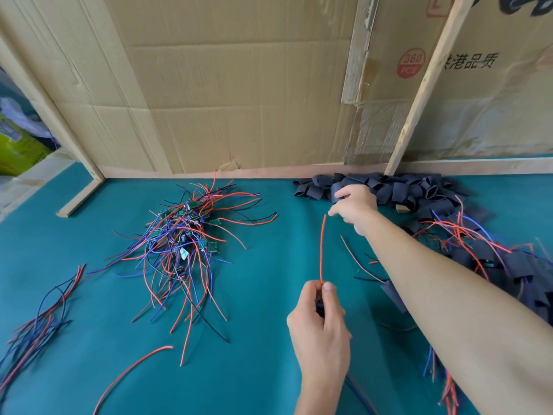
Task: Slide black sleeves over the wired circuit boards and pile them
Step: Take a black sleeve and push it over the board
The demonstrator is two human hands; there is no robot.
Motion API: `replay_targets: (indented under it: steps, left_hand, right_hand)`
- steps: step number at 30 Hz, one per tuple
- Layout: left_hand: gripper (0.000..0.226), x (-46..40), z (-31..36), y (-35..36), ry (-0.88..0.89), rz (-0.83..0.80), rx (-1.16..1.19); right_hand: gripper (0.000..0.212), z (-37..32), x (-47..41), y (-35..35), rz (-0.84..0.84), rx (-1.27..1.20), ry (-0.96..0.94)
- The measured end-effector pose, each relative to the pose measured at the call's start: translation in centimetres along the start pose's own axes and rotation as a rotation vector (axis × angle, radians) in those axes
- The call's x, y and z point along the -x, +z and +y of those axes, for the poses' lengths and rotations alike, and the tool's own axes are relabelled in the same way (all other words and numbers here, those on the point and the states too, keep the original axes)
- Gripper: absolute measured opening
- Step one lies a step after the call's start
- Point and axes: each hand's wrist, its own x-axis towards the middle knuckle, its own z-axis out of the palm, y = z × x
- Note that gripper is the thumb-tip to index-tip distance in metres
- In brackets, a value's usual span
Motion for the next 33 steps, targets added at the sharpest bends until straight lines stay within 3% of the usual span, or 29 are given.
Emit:
replay_targets:
  steps: [4,8,13,20,23,26,28,33]
  left_hand:
    - [0.027,0.1,0.3,-0.1,-0.01,0.058,0.043]
    - [0.03,0.2,1.0,-0.1,0.022,0.116,0.09]
    - [0.037,0.2,0.9,0.0,0.05,0.078,0.077]
    - [0.035,0.1,0.3,0.0,0.062,0.058,0.044]
    - [0.035,0.0,0.1,0.1,0.045,0.059,0.06]
    - [0.034,0.0,0.0,0.2,0.035,0.06,0.085]
    - [0.034,0.1,-0.1,0.2,0.044,0.062,0.083]
    - [0.035,0.0,-0.4,0.5,0.047,0.028,0.054]
  right_hand:
    - [0.014,-0.5,3.7,-1.3,0.17,-0.163,0.008]
    - [0.004,1.3,10.0,-3.3,0.032,-0.193,-0.125]
    - [0.01,4.0,15.7,-4.6,-0.206,-0.082,-0.286]
    - [0.023,5.5,17.7,-5.0,-0.474,-0.561,-0.168]
    - [0.046,6.0,17.6,-5.6,-0.615,-0.611,-0.197]
    - [0.044,6.0,17.7,-5.4,-0.523,-0.523,-0.285]
    - [0.036,5.8,17.7,-5.4,-0.411,-0.593,-0.287]
    - [0.023,4.1,16.3,-9.2,0.021,-0.83,-0.353]
